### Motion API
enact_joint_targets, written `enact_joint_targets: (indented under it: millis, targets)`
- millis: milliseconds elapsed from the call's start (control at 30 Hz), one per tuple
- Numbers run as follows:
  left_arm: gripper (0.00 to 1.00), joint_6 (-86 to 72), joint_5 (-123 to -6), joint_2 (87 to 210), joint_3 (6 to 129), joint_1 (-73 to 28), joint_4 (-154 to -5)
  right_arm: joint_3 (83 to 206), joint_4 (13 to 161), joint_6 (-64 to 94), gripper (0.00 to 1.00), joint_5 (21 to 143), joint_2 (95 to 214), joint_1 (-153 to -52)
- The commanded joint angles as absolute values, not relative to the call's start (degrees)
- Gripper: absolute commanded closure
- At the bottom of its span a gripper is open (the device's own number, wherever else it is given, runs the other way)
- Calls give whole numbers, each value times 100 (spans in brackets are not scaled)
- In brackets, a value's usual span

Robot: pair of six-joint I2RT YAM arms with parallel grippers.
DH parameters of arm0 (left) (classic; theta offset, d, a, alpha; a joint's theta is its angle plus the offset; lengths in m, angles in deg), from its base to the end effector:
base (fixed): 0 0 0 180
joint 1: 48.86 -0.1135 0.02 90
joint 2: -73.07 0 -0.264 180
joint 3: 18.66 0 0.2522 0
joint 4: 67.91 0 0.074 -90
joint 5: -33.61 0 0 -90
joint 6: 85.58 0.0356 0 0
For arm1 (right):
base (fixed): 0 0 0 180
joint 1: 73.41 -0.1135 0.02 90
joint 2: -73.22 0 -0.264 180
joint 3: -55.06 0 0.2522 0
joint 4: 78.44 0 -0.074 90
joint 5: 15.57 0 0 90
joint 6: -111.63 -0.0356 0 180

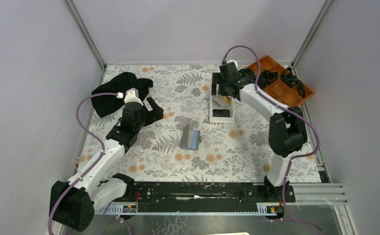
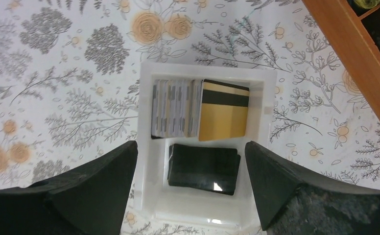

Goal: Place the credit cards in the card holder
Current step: Pick up the credit card from the storage box.

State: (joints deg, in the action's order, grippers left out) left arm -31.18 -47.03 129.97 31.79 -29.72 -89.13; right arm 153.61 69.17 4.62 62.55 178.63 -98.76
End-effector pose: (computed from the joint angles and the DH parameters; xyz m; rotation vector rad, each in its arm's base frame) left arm 0.2126 -0.0677 0.2557 -0.3980 2.0354 -0.4253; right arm 0.3871 0.1753 0.2690 -0.0527 2.2431 0.1666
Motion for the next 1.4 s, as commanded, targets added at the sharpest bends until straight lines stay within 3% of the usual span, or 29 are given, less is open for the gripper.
enact_joint_targets:
  millis: [0,400,833,1367]
  targets:
    - [0,-2762,-4995,13032,3472,-2883,-8794,15928,6668,335,12,5875,18183,-9882]
    - [0,-2598,-5391,12829,3176,-2790,-8775,15882,7142,-323,17,7047,18546,-9151]
    - [0,-2652,-5333,12903,3165,-2731,-8730,15999,7149,-262,23,7584,18832,-9087]
    - [0,-2696,-5452,12869,2831,-2676,-8393,15510,7668,576,21,6131,17937,-9415]
